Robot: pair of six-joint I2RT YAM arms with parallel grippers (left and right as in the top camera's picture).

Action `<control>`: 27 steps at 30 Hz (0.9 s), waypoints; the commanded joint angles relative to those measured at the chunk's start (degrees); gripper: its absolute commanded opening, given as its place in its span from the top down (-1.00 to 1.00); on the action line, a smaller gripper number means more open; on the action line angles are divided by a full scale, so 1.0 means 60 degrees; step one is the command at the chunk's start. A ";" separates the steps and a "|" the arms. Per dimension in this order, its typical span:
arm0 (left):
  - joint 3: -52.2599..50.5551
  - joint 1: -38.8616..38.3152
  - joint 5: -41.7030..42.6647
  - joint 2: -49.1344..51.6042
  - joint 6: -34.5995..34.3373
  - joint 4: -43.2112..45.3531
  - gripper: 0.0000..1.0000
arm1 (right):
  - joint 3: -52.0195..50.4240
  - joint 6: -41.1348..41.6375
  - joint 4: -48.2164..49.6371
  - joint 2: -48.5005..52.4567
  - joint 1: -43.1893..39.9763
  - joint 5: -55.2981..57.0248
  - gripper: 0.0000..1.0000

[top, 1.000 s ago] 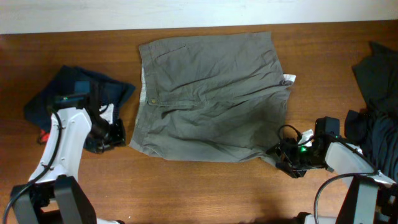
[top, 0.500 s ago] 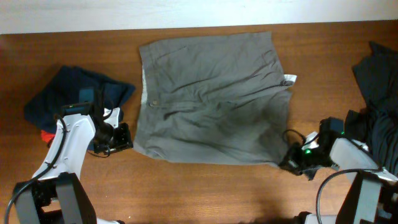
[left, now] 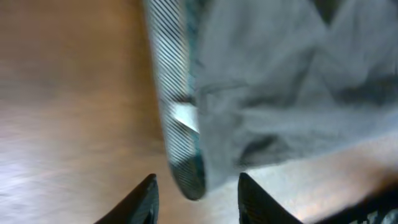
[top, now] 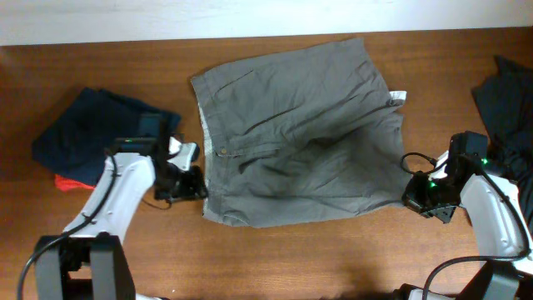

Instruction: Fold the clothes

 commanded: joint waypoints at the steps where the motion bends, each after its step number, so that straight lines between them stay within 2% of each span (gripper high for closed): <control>1: -0.0659 -0.0386 0.0273 -0.0160 -0.0721 -0.0015 0.05 | 0.0091 -0.0109 -0.0036 -0.0109 -0.0055 0.0357 0.92; 6: -0.1789 -0.0444 0.0273 -0.0160 -0.1985 0.0455 -0.20 | 0.0091 -0.0109 -0.0025 -0.0109 -0.0055 0.0357 0.92; 10: -0.2342 -0.0441 0.0273 -0.0160 -0.2951 0.0900 -0.22 | 0.0091 -0.0109 -0.0029 -0.0109 -0.0055 0.0357 0.92; 18: -0.2477 -0.0441 0.0157 -0.0160 -0.3013 0.2291 -0.19 | 0.0091 -0.0109 -0.0029 -0.0109 -0.0055 0.0357 0.92; 20: -0.2477 -0.0441 0.0095 -0.0160 -0.3013 0.2331 -0.04 | 0.0091 -0.0262 -0.0029 -0.0109 -0.0055 0.0280 0.92; 23: -0.2477 -0.0441 0.0036 -0.0160 -0.3013 0.2419 0.04 | 0.0091 -0.0280 -0.0022 -0.0109 -0.0055 0.0219 0.92; 27: -0.2473 -0.0441 0.0178 -0.0164 -0.3024 0.2320 0.36 | 0.0091 -0.0284 -0.0029 -0.0109 -0.0055 0.0219 0.92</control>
